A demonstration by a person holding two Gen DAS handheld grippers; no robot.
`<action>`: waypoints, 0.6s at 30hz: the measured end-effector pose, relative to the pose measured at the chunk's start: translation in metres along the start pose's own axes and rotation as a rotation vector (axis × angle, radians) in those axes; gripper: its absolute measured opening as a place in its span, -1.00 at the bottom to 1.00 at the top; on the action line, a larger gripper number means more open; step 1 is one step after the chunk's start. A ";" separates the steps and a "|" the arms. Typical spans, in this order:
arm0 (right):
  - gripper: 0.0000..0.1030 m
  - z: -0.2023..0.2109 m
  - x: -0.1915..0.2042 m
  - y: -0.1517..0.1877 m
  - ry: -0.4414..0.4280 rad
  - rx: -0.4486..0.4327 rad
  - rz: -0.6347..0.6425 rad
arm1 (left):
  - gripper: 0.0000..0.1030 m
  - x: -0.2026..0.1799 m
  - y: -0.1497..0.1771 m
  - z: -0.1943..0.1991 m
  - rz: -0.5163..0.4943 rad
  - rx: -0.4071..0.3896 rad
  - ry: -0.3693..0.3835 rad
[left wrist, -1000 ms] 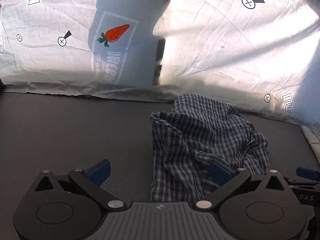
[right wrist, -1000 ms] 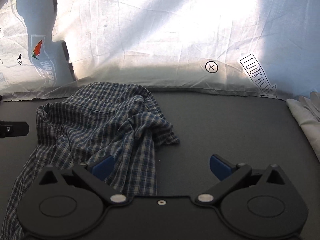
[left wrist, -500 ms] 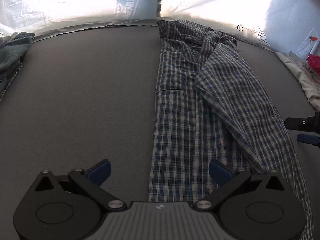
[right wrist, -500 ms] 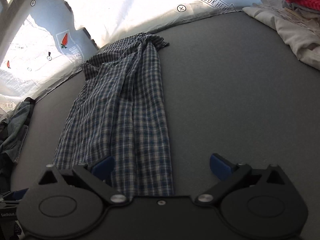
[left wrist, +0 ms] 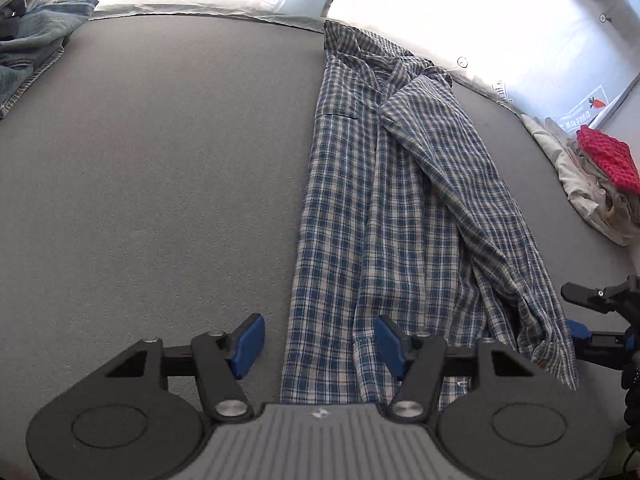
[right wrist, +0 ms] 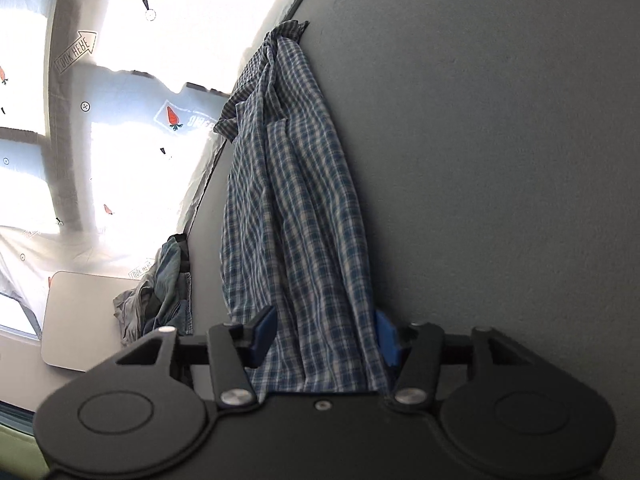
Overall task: Fold clothes
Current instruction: 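Grasp the shirt hem with both grippers, then lift the hem with both grippers and fold it toward the collar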
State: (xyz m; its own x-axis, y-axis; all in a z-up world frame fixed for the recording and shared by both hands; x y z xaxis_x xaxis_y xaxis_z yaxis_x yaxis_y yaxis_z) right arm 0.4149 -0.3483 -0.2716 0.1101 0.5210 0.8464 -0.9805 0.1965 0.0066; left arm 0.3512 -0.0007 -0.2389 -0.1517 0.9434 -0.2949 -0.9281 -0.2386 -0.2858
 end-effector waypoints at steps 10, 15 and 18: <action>-0.45 0.005 -0.022 0.041 -0.102 0.090 -0.090 | -0.11 0.013 0.039 0.011 0.060 0.079 0.200; -0.70 0.005 -0.032 0.061 -0.128 0.138 -0.118 | -0.11 0.024 0.050 0.013 0.143 0.107 0.296; -0.77 0.006 -0.033 0.071 -0.137 0.171 -0.112 | -0.11 0.025 0.053 0.013 0.155 0.126 0.326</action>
State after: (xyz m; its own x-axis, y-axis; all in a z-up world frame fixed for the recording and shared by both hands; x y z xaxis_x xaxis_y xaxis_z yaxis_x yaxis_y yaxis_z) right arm 0.3410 -0.3567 -0.2961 0.2079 0.3845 0.8994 -0.9780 0.0975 0.1844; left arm 0.2937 0.0133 -0.2493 -0.1965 0.7710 -0.6058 -0.9403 -0.3232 -0.1064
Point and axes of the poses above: each gripper's, at about its wrist camera, not at the fingertips, and z roughly against the way its jaws point, x to its left, y to its underside, the point moved 5 cm from there along -z, roughly the way its jaws point, and after that the axes turned 14 degrees about x, right-handed, at the moved point
